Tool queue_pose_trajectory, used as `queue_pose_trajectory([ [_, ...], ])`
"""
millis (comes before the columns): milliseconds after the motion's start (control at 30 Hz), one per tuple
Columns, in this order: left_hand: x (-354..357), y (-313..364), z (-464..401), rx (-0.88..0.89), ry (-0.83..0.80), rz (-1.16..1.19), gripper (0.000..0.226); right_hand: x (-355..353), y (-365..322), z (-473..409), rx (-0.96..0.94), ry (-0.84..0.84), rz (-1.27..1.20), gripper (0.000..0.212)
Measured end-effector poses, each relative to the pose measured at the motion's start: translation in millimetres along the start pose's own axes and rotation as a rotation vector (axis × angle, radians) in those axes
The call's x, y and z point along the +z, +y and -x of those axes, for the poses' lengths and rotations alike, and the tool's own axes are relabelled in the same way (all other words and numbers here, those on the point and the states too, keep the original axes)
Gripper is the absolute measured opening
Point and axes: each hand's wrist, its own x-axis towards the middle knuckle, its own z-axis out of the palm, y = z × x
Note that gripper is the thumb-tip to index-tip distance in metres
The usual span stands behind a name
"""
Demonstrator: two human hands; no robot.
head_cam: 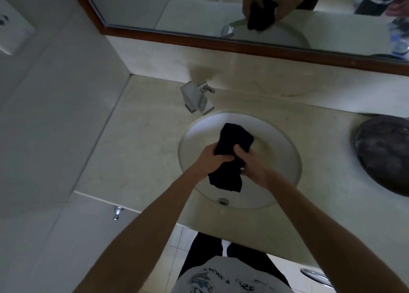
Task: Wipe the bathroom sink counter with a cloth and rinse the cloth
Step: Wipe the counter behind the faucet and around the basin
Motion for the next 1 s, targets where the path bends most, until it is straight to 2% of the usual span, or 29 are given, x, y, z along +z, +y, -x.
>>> queue_pose_trajectory([
  [67,2,-14,-8,0.086,0.098,-0.294,0.032,26,8,-19,-0.096,0.218,0.168,0.043],
  [100,1,-19,-11,0.072,0.134,-0.389,0.033,35,13,-29,-0.113,0.309,0.226,0.039],
  [167,-11,-28,-16,0.023,0.174,-0.529,0.051,48,21,-47,-0.135,0.402,0.314,0.046],
  [233,-33,-41,-18,0.014,0.197,-0.659,0.087,56,25,-64,-0.162,0.475,0.439,0.062],
  [267,-44,-49,-17,-0.011,0.207,-0.665,0.102,60,25,-74,-0.183,0.508,0.502,0.065],
  [333,-63,-62,-8,-0.079,0.261,-0.599,0.112,71,24,-97,-0.244,0.519,0.629,0.064],
  [400,-75,-80,0,-0.022,0.426,-0.584,0.099,87,19,-126,-0.323,0.472,0.743,0.057],
  [467,-82,-96,2,0.059,0.549,-0.594,0.071,106,13,-157,-0.391,0.404,0.845,0.054],
  [533,-85,-103,0,0.061,0.54,-0.615,0.05,122,10,-184,-0.451,0.346,0.987,0.046],
  [600,-82,-106,-2,0.113,0.438,-0.663,0.039,131,11,-203,-0.466,0.323,1.086,0.036],
  [700,-75,-105,-8,0.305,0.284,-0.8,0.03,127,10,-217,-0.452,0.395,1.075,0.03],
  [767,-68,-108,-15,0.384,0.195,-0.858,0.029,111,6,-220,-0.424,0.508,1.028,0.036],
  [867,-55,-116,-20,0.324,0.146,-0.762,0.036,85,-5,-221,-0.393,0.575,1.107,0.055],
  [1000,-43,-121,-24,0.179,0.288,-0.574,0.041,72,-17,-214,-0.345,0.547,1.032,0.066],
])
